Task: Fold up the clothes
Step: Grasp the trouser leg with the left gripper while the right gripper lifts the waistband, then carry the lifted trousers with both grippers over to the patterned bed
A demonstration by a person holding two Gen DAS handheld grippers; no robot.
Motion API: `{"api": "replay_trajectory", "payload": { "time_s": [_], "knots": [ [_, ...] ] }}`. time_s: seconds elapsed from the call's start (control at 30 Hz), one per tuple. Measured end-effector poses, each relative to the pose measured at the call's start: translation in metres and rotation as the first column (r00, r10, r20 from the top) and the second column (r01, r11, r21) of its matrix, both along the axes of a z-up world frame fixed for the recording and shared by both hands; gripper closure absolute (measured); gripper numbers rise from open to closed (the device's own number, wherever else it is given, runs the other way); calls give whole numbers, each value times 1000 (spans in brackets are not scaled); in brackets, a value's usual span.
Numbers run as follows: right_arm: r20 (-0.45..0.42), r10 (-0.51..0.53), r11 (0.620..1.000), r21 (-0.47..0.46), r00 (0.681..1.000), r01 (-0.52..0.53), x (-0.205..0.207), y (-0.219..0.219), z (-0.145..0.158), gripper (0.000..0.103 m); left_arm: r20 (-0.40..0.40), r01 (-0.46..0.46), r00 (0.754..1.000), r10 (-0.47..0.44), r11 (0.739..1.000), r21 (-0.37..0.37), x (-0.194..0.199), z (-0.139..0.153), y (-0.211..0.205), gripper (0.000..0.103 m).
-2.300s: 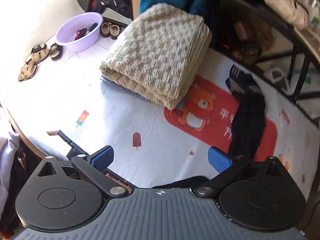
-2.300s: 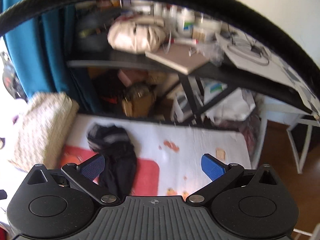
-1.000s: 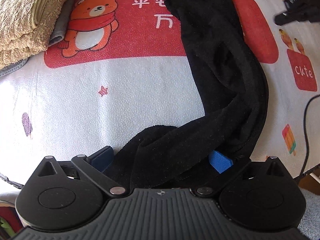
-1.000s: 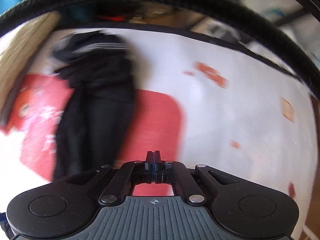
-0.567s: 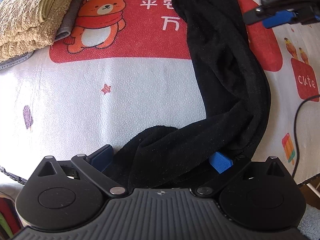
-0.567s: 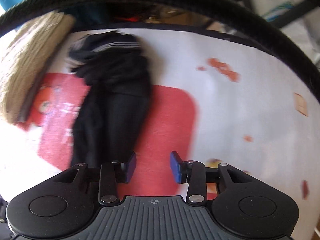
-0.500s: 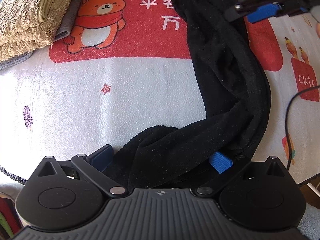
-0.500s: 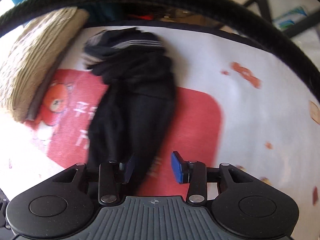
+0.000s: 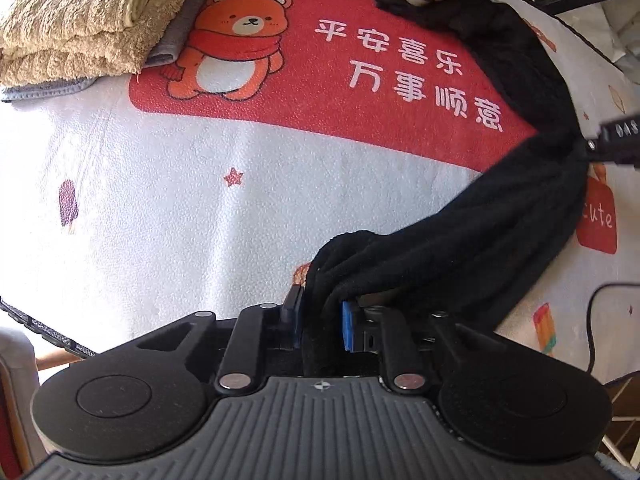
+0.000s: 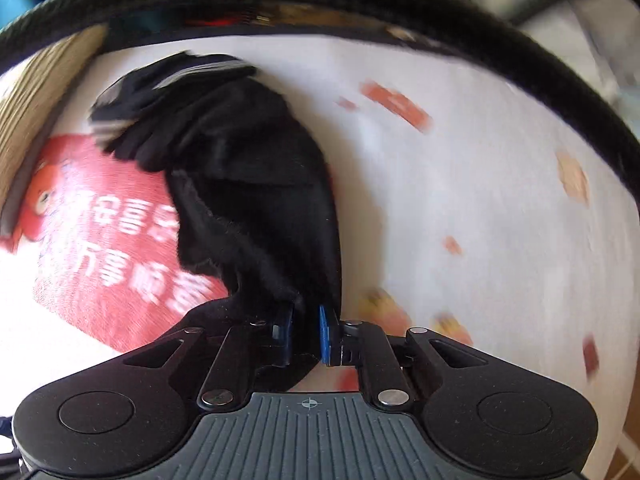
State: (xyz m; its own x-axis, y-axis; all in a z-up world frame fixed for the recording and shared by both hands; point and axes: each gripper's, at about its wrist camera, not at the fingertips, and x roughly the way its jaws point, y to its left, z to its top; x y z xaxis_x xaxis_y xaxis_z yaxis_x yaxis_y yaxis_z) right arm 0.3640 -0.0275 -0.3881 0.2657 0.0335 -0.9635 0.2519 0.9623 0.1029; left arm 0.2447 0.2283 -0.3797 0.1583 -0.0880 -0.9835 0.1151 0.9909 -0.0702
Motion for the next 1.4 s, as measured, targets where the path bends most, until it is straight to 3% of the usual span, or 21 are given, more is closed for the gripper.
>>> {"api": "replay_trajectory", "payload": {
  "time_s": [0.17, 0.23, 0.27, 0.3, 0.33, 0.43, 0.53, 0.67, 0.73, 0.77, 0.83, 0.87, 0.9, 0.97, 1.07, 1.23, 1.27, 1.3, 1.33, 1.37, 1.4],
  "knots": [
    [-75, -85, 994, 64, 994, 90, -46, -29, 3, 88, 4, 34, 999, -34, 999, 27, 11, 3, -11, 85],
    [-49, -80, 996, 30, 996, 82, -56, -26, 11, 72, 0, 83, 997, -83, 995, 50, 11, 1, -19, 69],
    [-36, -77, 997, 13, 996, 78, -60, -25, 15, 66, -6, 116, 993, -115, 992, 55, 19, -9, -31, 42],
    [-2, -71, 997, -25, 997, 71, -59, -22, 21, 50, 5, 139, 990, -139, 989, 52, 17, -8, -35, 19],
    [33, -64, 996, -56, 997, 65, -56, -18, 26, 34, 17, 162, 986, -163, 986, 48, 14, -7, -38, 17],
    [102, -19, 992, -120, 995, 32, -39, -15, 30, 8, 52, 236, 970, -238, 971, 40, 7, -2, -51, 16],
    [97, 21, 990, -141, 995, -7, -5, -14, 20, 1, 87, 313, 946, -313, 950, 18, -1, 6, -65, 12],
    [3, 20, 993, -119, 1000, -20, 26, -10, 0, 5, 120, 449, 883, -453, 891, 60, -15, 8, -93, 6],
    [-31, -10, 996, -86, 999, 8, 34, -11, -6, 40, 125, 516, 841, -526, 850, 106, -24, 6, -108, 6],
    [-43, -37, 998, -62, 998, 34, 35, -12, -8, 42, 138, 543, 815, -563, 825, 155, -28, 4, -117, 6],
    [-24, -94, 995, -12, 995, 94, 36, -18, -3, 83, 160, 585, 760, -630, 770, 253, -35, 0, -133, 6],
    [-10, -106, 993, 47, 994, 106, 36, -21, 5, 90, 168, 600, 733, -659, 743, 296, -39, -2, -140, 6],
    [4, -118, 987, 107, 993, 117, 35, -25, 12, 90, 172, 613, 714, -678, 725, 315, -41, -4, -146, 6],
    [55, -143, 965, 230, 988, 127, 32, -31, 31, 91, 161, 627, 701, -695, 708, 324, -39, -9, -154, 5],
    [139, -187, 905, 410, 972, 116, 24, -40, 67, 91, 132, 602, 728, -672, 720, 346, -29, -20, -159, 0],
    [254, -232, 828, 559, 939, 54, 17, -59, 124, 91, 160, 482, 813, -560, 801, 357, 2, -19, -152, 0],
    [270, -236, 819, 572, 934, 42, 16, -64, 132, 91, 165, 457, 829, -534, 818, 348, 8, -17, -148, 14],
    [282, -238, 815, 579, 929, 33, 17, -66, 139, 91, 180, 434, 844, -506, 840, 327, 13, -14, -143, 55],
    [290, -241, 811, 584, 926, 28, 14, -70, 146, 91, 169, 408, 864, -474, 856, 317, 19, -12, -139, 77],
    [297, -243, 808, 588, 923, 23, 11, -74, 153, 91, 148, 384, 882, -448, 863, 327, 24, -12, -137, 92],
    [301, -243, 808, 588, 922, 21, 7, -76, 158, 92, 162, 345, 898, -409, 883, 317, 27, -6, -133, 92]
  ]
}}
